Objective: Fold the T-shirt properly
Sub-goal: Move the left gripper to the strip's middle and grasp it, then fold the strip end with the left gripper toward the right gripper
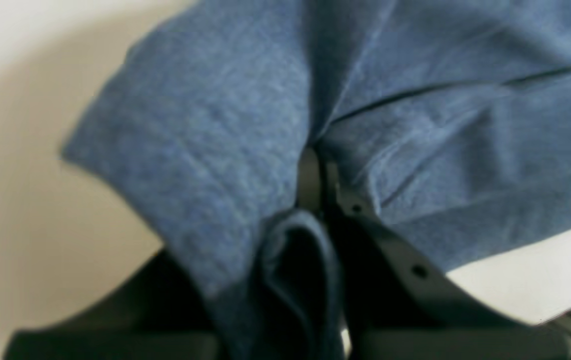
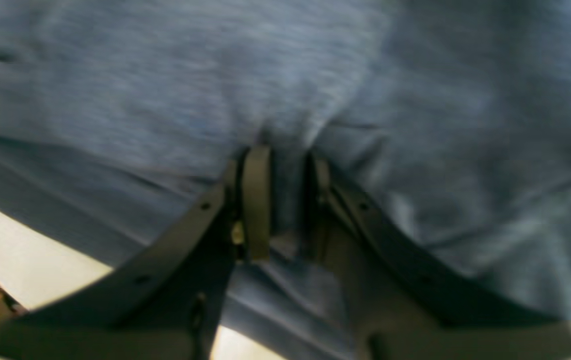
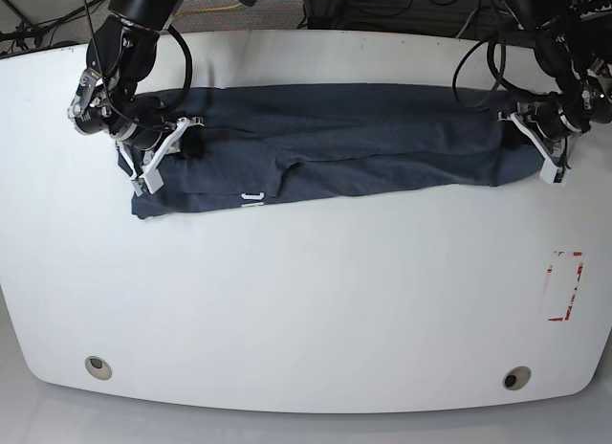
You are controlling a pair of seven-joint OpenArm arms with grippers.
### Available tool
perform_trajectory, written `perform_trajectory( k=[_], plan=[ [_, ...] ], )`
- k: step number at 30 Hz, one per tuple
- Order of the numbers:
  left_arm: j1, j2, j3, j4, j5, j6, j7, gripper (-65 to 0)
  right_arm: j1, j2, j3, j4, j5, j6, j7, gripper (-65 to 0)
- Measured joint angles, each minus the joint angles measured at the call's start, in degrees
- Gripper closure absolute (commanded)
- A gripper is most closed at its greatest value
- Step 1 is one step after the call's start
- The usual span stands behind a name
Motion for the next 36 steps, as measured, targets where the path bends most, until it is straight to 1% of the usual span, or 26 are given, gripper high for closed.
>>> perform_trajectory(
  k=[2,4,9,11,21,30,32,36],
  plan=[
    [0.0,0.0,0.3,3.9,0.0,0.0,0.0,-3.2,0.0,0.0,0.0,0.0,-1.3,0.0,0.0,-10.1],
    [0.0,-0.1,1.6,7.4,-0.3,0.0,0.0,-3.2,-0.1,0.0,0.0,0.0,-1.4,0.0,0.0,-10.0],
    [0.1,1.3,6.2,14.1,-0.6,0.0,4.3,-3.3,0.1,0.0,0.0,0.0,-2.1,0.0,0.2,-10.0],
    [-0.1,2.6,8.6,15.2,-0.3,0.0,5.7,-3.5,0.0,0.0,0.0,0.0,-2.1,0.0,0.2,-10.0],
    [-0.8,11.9,19.2,15.2,0.5,0.0,6.0,-3.5,-0.3,0.1,0.0,0.0,-2.3,0.0,0.2,-10.0],
    [-2.8,19.4,19.9,15.0,0.8,0.0,6.1,-3.6,-0.3,0.1,0.0,0.0,-2.4,0.0,0.2,-10.1],
    [-4.1,20.2,20.2,14.0,0.6,0.0,6.0,-3.8,-0.2,0.1,0.0,0.0,-2.3,0.0,0.2,-10.1],
    [-5.4,20.1,21.8,10.1,0.7,0.0,5.5,-4.3,-0.1,0.2,0.1,0.0,-2.5,0.0,0.2,-10.1]
  ],
)
